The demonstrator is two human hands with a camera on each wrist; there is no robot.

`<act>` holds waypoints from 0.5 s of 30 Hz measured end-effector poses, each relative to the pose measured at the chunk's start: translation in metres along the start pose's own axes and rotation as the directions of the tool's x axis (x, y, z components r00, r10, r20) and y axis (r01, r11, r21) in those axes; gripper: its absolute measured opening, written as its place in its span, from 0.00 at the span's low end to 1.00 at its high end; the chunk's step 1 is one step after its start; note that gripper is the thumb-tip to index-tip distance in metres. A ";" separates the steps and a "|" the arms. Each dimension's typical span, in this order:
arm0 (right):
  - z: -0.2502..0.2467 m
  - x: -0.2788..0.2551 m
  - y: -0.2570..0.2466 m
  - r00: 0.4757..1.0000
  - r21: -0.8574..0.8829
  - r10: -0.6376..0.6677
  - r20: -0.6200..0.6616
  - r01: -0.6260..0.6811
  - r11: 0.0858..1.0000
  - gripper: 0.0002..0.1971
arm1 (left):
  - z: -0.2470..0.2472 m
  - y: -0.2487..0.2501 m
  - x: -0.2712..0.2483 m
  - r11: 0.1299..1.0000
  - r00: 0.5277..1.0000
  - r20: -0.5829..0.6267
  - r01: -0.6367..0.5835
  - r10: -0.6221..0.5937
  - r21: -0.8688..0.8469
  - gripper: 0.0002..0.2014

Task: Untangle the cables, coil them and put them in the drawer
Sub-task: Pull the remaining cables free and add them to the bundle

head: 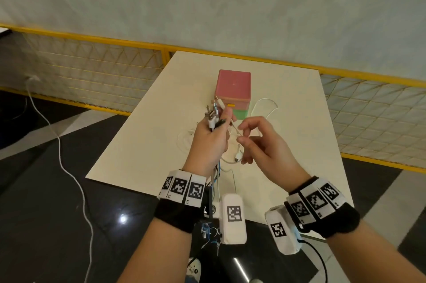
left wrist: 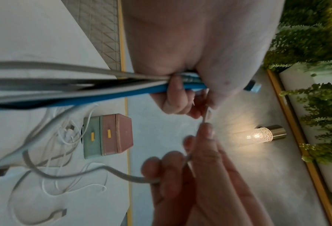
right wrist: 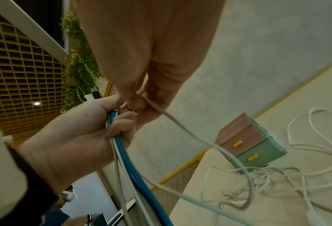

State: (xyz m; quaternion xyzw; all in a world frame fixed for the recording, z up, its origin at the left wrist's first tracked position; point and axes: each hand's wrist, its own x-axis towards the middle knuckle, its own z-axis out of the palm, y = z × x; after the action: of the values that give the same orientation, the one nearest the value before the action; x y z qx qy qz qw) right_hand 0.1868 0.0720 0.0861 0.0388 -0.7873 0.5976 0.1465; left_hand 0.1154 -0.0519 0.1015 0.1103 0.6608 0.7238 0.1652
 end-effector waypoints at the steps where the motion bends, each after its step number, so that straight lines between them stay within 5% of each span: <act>1: 0.000 0.000 0.001 0.999 -0.061 0.021 0.033 -0.019 0.998 0.07 | 0.001 0.001 -0.001 0.999 1.000 -0.015 -0.024 0.023 -0.031 0.15; 6: 0.003 -0.007 0.019 0.957 -0.256 0.132 0.260 -0.064 0.965 0.14 | -0.012 0.018 0.005 0.966 0.980 -0.144 -0.162 0.134 -0.201 0.17; 10: -0.014 -0.003 0.047 0.961 -0.348 0.210 0.181 -0.138 0.927 0.14 | -0.038 0.036 0.007 0.901 0.976 -0.159 -0.198 0.147 -0.387 0.16; 15: -0.037 0.014 0.056 0.946 -0.441 0.278 0.164 -0.182 0.879 0.14 | -0.051 0.047 0.003 0.941 0.979 -0.113 -0.197 0.172 -0.274 0.20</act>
State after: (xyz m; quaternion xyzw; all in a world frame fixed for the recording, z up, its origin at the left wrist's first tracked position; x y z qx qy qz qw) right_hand 0.1669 0.1249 0.0467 -0.0212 -0.9076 0.4191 -0.0103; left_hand 0.0888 -0.1008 0.1424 0.1152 0.5436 0.8274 0.0819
